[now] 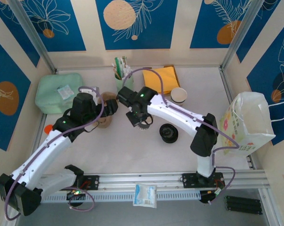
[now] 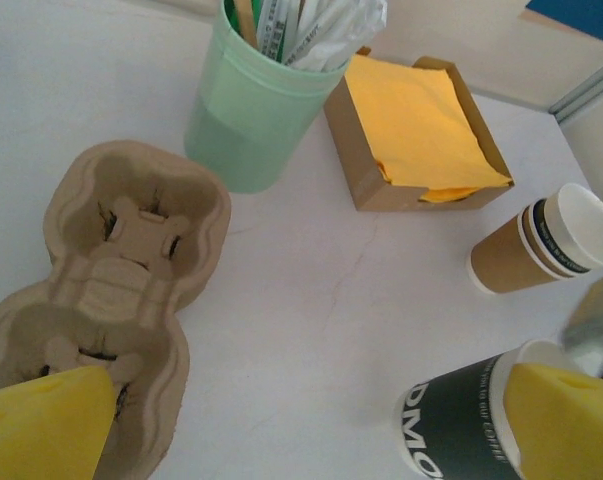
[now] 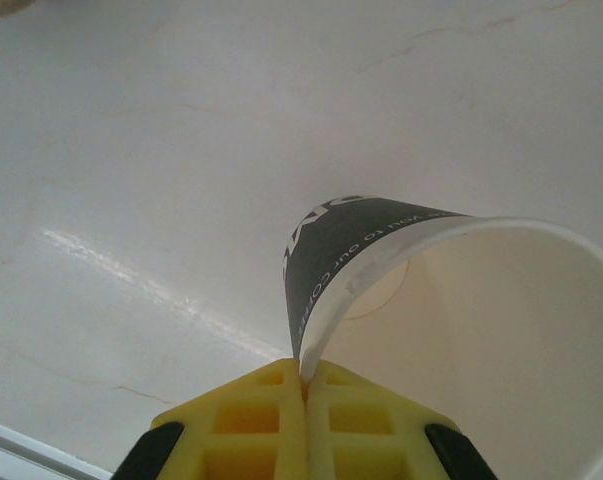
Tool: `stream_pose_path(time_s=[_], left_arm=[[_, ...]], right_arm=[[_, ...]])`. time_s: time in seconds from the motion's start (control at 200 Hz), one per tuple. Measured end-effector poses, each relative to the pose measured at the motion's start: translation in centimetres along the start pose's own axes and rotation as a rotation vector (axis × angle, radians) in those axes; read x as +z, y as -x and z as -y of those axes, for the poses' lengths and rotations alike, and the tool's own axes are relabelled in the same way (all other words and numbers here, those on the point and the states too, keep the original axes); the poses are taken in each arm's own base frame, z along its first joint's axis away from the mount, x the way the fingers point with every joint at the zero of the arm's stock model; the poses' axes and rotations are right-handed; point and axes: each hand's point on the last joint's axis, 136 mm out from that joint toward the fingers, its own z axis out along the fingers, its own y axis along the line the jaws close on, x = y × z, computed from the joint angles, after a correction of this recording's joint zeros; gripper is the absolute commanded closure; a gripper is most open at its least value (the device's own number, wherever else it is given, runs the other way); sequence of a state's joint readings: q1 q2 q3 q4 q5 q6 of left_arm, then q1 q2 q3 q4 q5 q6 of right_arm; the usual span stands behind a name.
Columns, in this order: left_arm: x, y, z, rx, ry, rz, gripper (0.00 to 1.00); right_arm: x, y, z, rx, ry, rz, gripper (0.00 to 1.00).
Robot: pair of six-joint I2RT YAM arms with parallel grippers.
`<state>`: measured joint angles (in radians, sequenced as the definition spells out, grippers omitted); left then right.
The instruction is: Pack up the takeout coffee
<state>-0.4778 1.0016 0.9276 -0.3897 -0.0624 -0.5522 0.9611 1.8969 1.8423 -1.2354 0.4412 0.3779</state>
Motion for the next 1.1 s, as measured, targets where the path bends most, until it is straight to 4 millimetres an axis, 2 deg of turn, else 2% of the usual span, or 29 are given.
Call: stream_pose_path(time_s=[0.12,0.23,1.1], left_arm=[[0.1,-0.4,-0.2,0.000,0.004,-0.011,0.01],[0.1,-0.4,-0.2,-0.001,0.001,-0.012,0.01],[0.3,-0.7,-0.4,-0.018,0.006,-0.019,0.01]], right_arm=[[2.1,-0.9,-0.3,0.002,-0.015,-0.043,1.00],[3.0,-1.3,-0.4,0.009,-0.020,-0.054,1.00],[4.4,-0.7,-0.8,0.012,-0.032,-0.025,1.00]])
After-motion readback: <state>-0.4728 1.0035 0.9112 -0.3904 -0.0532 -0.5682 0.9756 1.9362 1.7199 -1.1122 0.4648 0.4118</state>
